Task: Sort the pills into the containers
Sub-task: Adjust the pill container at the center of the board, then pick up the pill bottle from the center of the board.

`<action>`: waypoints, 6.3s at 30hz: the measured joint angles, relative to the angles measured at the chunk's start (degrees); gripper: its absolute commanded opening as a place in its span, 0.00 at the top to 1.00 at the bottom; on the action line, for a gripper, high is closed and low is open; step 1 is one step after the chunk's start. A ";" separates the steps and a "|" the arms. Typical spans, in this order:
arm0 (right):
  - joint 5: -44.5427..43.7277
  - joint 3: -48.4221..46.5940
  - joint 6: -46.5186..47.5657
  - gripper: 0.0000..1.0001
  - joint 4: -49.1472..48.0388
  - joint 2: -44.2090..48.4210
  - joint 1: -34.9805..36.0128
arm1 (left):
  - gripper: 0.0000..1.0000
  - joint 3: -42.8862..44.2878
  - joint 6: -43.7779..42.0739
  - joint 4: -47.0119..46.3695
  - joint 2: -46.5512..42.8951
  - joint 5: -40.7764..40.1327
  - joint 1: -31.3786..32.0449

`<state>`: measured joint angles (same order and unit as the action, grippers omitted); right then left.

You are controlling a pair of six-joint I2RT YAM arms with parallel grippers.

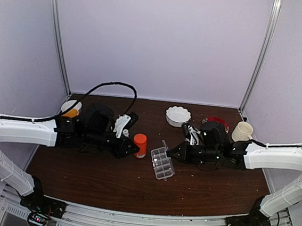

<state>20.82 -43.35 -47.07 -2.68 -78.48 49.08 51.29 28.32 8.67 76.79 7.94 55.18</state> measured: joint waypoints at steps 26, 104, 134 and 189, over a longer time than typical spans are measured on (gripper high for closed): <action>2.73 9.25 -10.23 1.00 -18.16 -5.95 -2.93 | 0.79 12.70 -2.45 0.00 27.67 1.29 3.17; -17.40 3.37 16.94 0.69 13.75 -1.18 -6.69 | 0.79 25.40 -2.82 8.79 38.93 -2.58 3.17; -15.54 10.60 17.62 0.59 -0.98 19.80 -6.58 | 0.12 31.54 -6.36 30.60 22.58 -14.47 -3.23; -27.87 -35.89 27.87 0.49 38.25 -23.87 -14.84 | 0.14 15.41 -7.50 18.78 2.03 -22.77 -4.63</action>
<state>-7.05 -79.24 -19.20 35.57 -102.35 34.24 66.70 20.82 27.44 78.83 -14.83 50.54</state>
